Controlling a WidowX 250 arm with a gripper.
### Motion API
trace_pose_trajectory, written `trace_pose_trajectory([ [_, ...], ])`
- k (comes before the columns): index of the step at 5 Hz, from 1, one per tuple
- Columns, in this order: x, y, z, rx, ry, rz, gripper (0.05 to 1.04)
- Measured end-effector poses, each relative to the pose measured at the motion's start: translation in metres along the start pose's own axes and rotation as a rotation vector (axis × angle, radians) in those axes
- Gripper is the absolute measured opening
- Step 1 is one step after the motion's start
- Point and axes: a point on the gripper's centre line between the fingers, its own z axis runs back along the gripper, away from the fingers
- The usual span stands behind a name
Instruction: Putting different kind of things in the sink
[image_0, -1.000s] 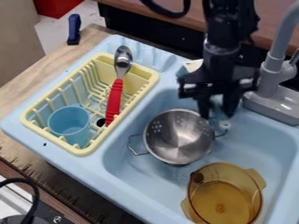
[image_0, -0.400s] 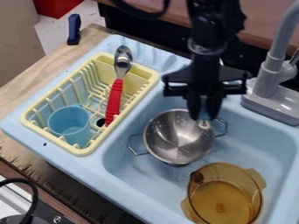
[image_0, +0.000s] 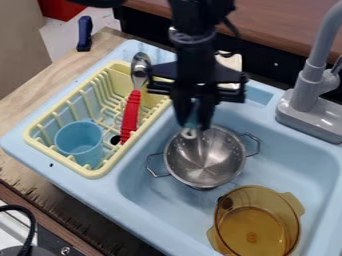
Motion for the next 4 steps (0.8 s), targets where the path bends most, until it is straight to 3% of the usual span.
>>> trace_pose_trajectory([
  [1,-0.027,0.008,-0.002,0.054,0.005,-0.253,0.231],
  [3,-0.059,0.009,-0.007,0.102,-0.091,-0.756,0.231],
  [4,-0.066,0.007,-0.008,0.096,0.004,-0.959,0.231],
])
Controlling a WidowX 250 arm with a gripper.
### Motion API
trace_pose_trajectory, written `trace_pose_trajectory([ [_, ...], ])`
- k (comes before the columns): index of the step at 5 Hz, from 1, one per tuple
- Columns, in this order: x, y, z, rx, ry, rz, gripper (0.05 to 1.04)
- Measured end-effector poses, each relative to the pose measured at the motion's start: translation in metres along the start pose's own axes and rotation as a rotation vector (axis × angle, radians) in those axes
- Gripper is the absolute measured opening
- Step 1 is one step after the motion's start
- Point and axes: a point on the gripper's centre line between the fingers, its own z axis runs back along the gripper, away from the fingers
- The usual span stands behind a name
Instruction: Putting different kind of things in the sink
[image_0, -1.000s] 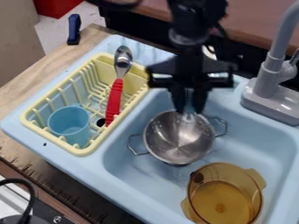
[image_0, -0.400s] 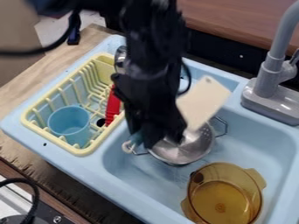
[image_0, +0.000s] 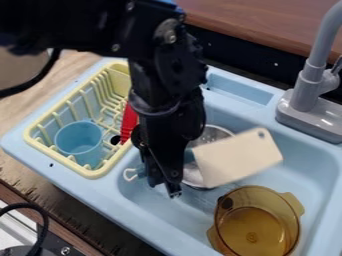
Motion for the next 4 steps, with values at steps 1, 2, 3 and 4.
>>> trace_pose_trajectory([
  [1,0.0047,0.0019,0.0075,-0.045,0.067,-0.072,0.231],
  [2,0.0059,0.0033,0.0115,-0.071,0.107,-0.19,0.231],
  [3,0.0036,-0.0025,0.0095,-0.009,0.019,-0.334,0.231],
  [4,0.0052,-0.005,0.0038,0.04,0.009,-0.444,0.231],
])
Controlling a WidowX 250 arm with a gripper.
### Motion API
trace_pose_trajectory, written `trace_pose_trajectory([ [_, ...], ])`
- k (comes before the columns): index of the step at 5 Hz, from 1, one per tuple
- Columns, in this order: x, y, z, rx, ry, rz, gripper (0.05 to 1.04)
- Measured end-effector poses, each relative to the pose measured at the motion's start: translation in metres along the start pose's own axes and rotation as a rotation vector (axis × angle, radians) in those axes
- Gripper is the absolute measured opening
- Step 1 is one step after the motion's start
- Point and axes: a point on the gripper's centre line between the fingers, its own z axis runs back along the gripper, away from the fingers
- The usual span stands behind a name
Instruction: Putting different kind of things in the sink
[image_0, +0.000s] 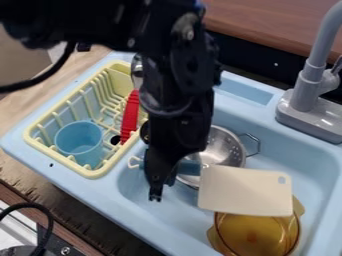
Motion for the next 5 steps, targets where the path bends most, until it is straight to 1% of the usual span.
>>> trace_pose_trajectory([
  [1,0.005,0.001,-0.011,0.022,0.061,0.0,0.231],
  [2,0.013,0.009,-0.017,0.014,0.153,0.08,0.231],
  [3,0.017,0.01,-0.022,0.02,0.26,0.1,0.231],
  [4,0.017,0.006,-0.022,0.023,0.292,0.064,0.231],
  [5,0.012,0.004,-0.014,0.036,0.228,0.023,0.231],
])
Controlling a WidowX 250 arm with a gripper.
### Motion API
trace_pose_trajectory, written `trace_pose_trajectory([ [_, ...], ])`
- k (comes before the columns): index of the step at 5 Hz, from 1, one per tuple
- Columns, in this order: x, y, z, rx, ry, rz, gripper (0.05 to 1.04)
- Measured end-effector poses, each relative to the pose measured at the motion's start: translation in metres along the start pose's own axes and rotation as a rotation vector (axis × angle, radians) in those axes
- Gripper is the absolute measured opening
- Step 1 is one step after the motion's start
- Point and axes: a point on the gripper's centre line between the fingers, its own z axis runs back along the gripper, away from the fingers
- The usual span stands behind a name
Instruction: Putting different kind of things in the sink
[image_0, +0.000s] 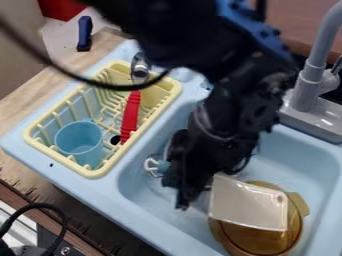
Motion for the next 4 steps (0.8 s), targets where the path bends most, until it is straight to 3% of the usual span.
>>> trace_pose_trajectory([
  [1,-0.0029,-0.0001,0.0006,-0.006,0.005,-0.014,0.285],
  [3,0.0033,0.0033,-0.003,-0.013,0.074,0.009,0.852],
  [4,0.0019,0.0029,-0.0011,-0.038,0.064,0.005,1.006],
])
